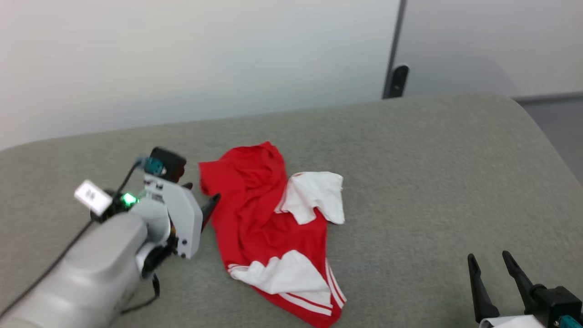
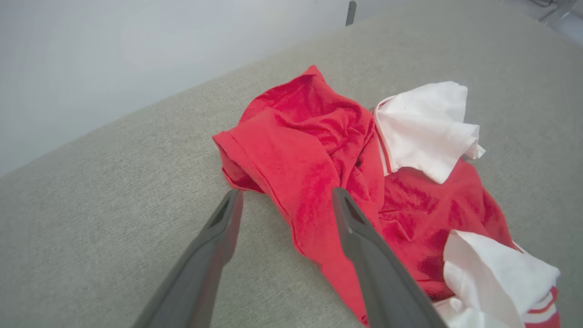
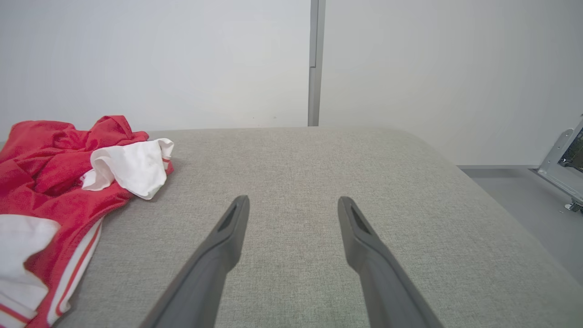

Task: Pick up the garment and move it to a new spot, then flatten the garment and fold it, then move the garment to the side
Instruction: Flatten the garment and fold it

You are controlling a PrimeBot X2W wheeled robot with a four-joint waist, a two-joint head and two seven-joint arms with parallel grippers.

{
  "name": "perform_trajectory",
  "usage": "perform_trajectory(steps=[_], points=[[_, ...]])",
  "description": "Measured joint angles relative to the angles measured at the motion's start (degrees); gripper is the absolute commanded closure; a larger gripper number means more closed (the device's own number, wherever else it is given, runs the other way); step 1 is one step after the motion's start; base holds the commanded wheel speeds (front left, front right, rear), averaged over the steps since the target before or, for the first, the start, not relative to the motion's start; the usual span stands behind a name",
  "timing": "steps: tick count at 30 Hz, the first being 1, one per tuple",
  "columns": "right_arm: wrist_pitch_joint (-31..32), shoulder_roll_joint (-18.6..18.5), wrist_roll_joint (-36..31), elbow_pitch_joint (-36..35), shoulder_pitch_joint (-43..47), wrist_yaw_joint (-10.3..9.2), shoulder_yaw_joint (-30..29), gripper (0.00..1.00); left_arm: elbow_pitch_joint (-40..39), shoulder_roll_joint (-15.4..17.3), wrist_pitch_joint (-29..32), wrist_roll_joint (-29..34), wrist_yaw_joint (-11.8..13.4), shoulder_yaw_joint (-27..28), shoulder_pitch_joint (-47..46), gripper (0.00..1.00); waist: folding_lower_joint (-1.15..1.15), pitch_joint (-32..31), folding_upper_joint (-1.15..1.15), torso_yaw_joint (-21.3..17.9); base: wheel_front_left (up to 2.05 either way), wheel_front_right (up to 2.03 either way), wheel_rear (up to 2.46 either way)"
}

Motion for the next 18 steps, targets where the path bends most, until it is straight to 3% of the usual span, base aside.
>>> perform_trajectory(steps=[10, 15, 18], points=[[0.0, -0.8, 0.4, -1.0, 2.9, 0.00, 0.6, 0.00, -7.5, 1.4, -17.5, -3.0, 4.8, 4.9, 13.5, 0.00, 0.00, -3.9, 0.00, 5.3, 0.00, 0.00, 0.00], [0.0, -1.0, 0.5, -1.3, 3.8, 0.00, 0.5, 0.00, -11.9, 1.5, -20.4, -2.0, 7.5, 8.6, 20.0, 0.00, 0.00, -5.0, 0.00, 7.3, 0.00, 0.00, 0.00], [0.0, -1.1, 0.6, -1.7, 3.9, 0.00, 0.4, 0.00, -16.6, 1.1, -20.5, 3.2, 9.9, 14.1, 23.4, 0.00, 0.00, -5.4, 0.00, 8.5, 0.00, 0.00, 0.00]])
